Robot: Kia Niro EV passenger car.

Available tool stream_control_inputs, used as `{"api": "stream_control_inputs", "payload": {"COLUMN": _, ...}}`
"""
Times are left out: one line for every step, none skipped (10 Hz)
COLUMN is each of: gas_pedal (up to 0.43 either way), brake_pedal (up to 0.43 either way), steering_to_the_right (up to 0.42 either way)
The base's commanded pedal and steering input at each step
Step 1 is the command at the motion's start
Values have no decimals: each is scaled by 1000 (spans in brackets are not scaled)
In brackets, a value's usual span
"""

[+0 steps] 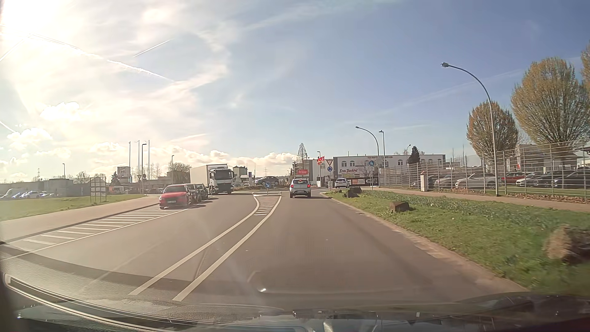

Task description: Follow the waypoints while adhering to traffic rules and regulations

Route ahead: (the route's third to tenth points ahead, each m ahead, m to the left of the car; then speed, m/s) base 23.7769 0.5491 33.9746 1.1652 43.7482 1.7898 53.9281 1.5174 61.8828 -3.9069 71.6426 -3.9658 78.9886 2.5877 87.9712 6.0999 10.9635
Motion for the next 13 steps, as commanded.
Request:
{"api": "stream_control_inputs", "payload": {"gas_pedal": 98, "brake_pedal": 0, "steering_to_the_right": -12}}
{"api": "stream_control_inputs", "payload": {"gas_pedal": 87, "brake_pedal": 0, "steering_to_the_right": -11}}
{"api": "stream_control_inputs", "payload": {"gas_pedal": 79, "brake_pedal": 0, "steering_to_the_right": -11}}
{"api": "stream_control_inputs", "payload": {"gas_pedal": 59, "brake_pedal": 0, "steering_to_the_right": -11}}
{"api": "stream_control_inputs", "payload": {"gas_pedal": 59, "brake_pedal": 0, "steering_to_the_right": -11}}
{"api": "stream_control_inputs", "payload": {"gas_pedal": 47, "brake_pedal": 0, "steering_to_the_right": -11}}
{"api": "stream_control_inputs", "payload": {"gas_pedal": 39, "brake_pedal": 0, "steering_to_the_right": -11}}
{"api": "stream_control_inputs", "payload": {"gas_pedal": 39, "brake_pedal": 0, "steering_to_the_right": -10}}
{"api": "stream_control_inputs", "payload": {"gas_pedal": 39, "brake_pedal": 0, "steering_to_the_right": -10}}
{"api": "stream_control_inputs", "payload": {"gas_pedal": 20, "brake_pedal": 0, "steering_to_the_right": -10}}
{"api": "stream_control_inputs", "payload": {"gas_pedal": 20, "brake_pedal": 0, "steering_to_the_right": -10}}
{"api": "stream_control_inputs", "payload": {"gas_pedal": 0, "brake_pedal": 0, "steering_to_the_right": -10}}
{"api": "stream_control_inputs", "payload": {"gas_pedal": 0, "brake_pedal": 0, "steering_to_the_right": -10}}
